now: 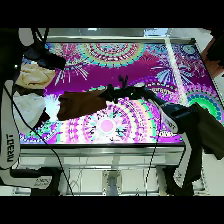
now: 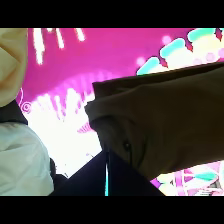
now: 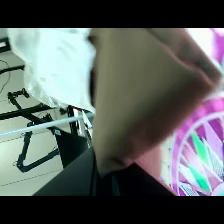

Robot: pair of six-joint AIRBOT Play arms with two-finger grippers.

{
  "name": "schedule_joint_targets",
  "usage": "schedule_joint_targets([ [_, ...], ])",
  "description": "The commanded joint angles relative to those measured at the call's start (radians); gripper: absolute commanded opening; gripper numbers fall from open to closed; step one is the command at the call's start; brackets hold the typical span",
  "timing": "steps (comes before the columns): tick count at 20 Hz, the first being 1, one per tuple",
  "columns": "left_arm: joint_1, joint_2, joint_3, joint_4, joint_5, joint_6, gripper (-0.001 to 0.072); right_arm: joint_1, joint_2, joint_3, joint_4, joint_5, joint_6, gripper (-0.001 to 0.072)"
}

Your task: Fold the shirts.

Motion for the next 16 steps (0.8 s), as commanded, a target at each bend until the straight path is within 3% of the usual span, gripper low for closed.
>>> schedule_joint_targets([
  [1,0.0,0.0,0.0,0.0,-0.015,0.0,0.001,-0.12,0.156,0.001,-0.182,0.029,0.036,0.0023],
  [6,0.0,0.0,0.0,-0.006,-0.028,-0.004,0.001,-0.383,0.464,0.001,-0.748,0.247,0.286,0.0023],
  [9,0.0,0.0,0.0,-0.049,-0.045,-0.004,0.001,-0.579,0.62,0.001,-1.02,0.403,0.377,0.0023],
  [16,0.0,0.0,0.0,-0.128,-0.045,-0.004,0.001,-1.022,0.747,0.001,-1.49,0.71,0.408,0.0022],
])
